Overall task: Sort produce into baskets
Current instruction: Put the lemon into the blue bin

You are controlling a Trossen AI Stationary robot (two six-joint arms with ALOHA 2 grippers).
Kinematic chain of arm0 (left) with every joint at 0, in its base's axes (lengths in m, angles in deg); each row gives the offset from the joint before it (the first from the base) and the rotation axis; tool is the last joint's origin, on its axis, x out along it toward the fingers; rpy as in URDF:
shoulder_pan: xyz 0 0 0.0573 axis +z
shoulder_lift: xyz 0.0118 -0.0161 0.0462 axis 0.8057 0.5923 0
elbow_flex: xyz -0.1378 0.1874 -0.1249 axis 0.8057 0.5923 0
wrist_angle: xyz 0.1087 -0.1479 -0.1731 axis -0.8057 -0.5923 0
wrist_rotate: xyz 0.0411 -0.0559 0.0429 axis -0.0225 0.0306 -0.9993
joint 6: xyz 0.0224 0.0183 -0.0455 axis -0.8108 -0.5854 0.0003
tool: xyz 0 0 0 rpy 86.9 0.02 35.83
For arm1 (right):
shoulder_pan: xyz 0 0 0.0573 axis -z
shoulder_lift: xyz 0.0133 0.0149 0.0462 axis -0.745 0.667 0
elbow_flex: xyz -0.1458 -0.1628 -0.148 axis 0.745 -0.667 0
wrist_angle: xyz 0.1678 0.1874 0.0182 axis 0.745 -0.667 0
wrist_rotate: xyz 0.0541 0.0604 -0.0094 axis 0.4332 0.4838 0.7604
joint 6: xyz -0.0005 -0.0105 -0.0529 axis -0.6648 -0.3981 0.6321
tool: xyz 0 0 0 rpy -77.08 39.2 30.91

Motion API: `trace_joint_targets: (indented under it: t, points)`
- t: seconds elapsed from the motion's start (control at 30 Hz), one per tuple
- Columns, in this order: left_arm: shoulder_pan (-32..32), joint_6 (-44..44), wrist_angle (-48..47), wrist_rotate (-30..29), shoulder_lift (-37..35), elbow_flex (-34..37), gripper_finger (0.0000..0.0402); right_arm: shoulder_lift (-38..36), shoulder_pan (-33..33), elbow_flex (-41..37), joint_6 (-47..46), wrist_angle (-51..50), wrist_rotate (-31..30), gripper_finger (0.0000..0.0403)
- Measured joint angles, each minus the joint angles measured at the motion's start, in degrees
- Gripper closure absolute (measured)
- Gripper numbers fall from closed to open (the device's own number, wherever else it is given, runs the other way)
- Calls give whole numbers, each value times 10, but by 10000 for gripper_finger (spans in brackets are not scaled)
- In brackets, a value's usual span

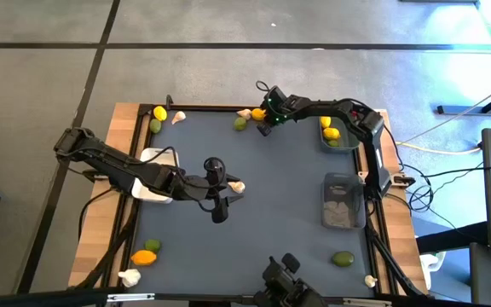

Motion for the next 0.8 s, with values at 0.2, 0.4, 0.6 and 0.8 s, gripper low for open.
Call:
trace_joint_targets:
  t: [0.2,0.4,0.6,0.8]
  points:
    - [0,0,0,0,0,0,147,-7,0,0,6,-1,0,325]
    - [0,0,0,0,0,0,147,-37,0,0,40,-5,0,204]
    - [0,-1,0,0,0,0,147,-59,0,0,57,7,0,119]
    - [0,-2,0,0,0,0,147,-52,0,0,58,40,0,88]
